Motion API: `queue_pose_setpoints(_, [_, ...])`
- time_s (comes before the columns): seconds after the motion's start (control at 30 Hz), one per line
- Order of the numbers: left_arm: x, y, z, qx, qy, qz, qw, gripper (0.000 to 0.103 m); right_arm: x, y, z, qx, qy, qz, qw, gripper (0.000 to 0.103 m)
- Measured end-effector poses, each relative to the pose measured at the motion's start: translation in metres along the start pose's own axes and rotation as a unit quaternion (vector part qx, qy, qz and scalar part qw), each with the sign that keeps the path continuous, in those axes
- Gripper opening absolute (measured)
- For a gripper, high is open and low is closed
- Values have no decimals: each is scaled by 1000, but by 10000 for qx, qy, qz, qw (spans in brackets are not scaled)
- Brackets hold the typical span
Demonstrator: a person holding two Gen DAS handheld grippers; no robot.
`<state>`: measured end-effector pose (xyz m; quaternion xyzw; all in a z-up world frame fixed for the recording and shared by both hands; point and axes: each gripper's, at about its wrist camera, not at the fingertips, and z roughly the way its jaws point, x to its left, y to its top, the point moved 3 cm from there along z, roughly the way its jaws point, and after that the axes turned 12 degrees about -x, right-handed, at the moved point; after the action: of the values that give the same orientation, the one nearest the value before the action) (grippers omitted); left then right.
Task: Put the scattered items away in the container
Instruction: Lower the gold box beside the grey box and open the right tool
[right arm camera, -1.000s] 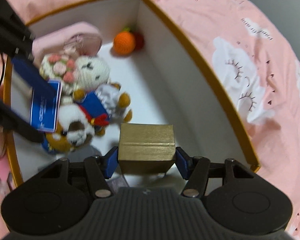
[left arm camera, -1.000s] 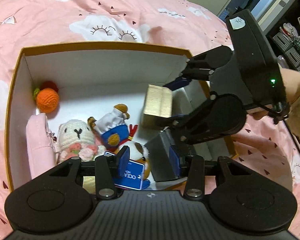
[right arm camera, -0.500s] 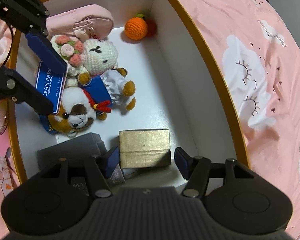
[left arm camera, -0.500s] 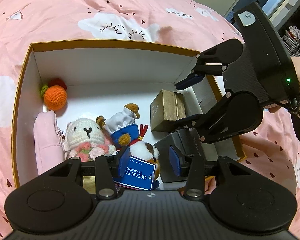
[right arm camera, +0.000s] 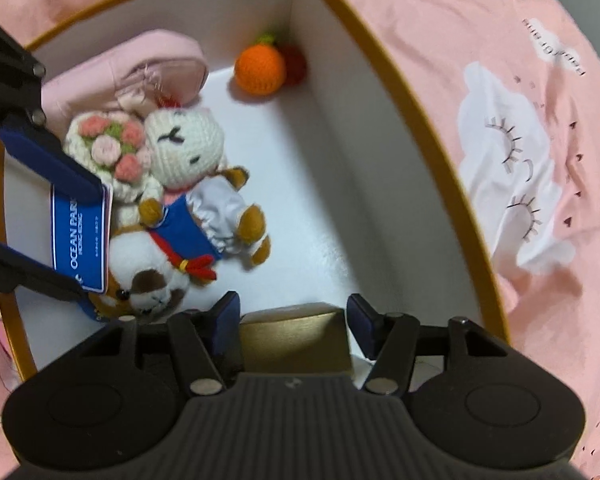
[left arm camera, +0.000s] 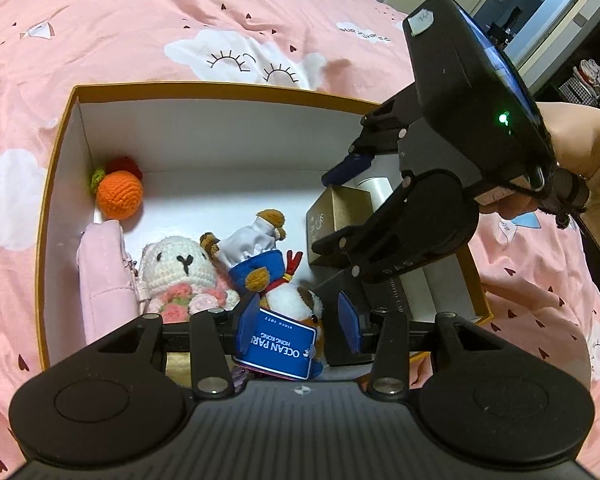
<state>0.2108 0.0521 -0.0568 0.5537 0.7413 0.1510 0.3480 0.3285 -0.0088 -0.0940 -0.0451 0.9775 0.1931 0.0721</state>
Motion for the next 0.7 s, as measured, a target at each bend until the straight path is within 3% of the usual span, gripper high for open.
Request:
queue_pose_setpoints(0.27, [3, 1, 2, 6, -28, 2, 10000, 49, 8, 0, 3, 287, 176, -611, 9976, 61])
queue_pose_setpoints(0.7, [2, -5, -4, -42, 70, -23, 10000, 49, 8, 0, 1, 360, 101, -699, 9969, 62])
